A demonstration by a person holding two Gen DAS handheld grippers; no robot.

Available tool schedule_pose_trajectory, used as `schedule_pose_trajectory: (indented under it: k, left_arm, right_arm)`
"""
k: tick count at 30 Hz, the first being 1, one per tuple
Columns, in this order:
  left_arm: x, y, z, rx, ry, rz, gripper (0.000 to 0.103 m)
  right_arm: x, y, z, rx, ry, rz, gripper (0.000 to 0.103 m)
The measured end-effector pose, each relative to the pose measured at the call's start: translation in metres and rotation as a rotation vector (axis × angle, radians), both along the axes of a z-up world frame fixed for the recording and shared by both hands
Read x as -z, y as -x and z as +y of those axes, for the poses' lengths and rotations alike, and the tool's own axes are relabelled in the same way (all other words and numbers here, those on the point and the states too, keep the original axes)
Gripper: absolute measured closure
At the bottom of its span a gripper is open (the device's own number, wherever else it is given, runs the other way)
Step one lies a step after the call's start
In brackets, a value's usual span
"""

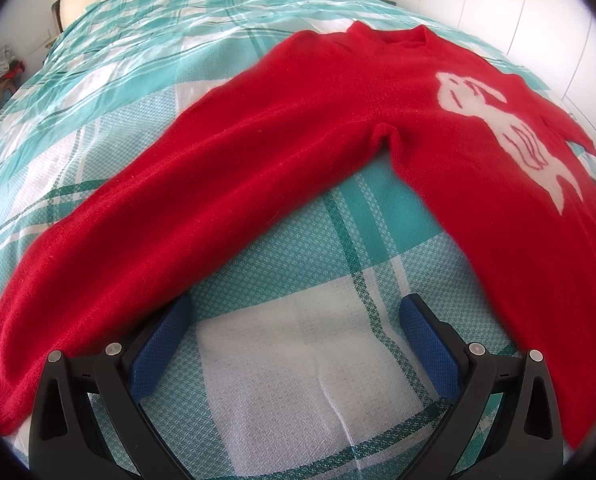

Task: Fold small clothes

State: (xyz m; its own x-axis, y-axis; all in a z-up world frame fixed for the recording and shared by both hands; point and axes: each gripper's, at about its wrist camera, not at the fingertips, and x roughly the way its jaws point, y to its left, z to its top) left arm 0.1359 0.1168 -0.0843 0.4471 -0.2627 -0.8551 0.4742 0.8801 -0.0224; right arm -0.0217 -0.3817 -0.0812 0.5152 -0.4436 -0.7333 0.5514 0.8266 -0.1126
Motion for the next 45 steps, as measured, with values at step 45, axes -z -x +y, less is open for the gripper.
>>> schedule_pose_trajectory:
  k: [45]
  left_arm:
    - [0.0002,-0.0001,-0.0009,0.002,0.0,-0.004,0.0]
  right_arm:
    - [0.0044,-0.0038,0.0056,0.049,0.018,0.031,0.0]
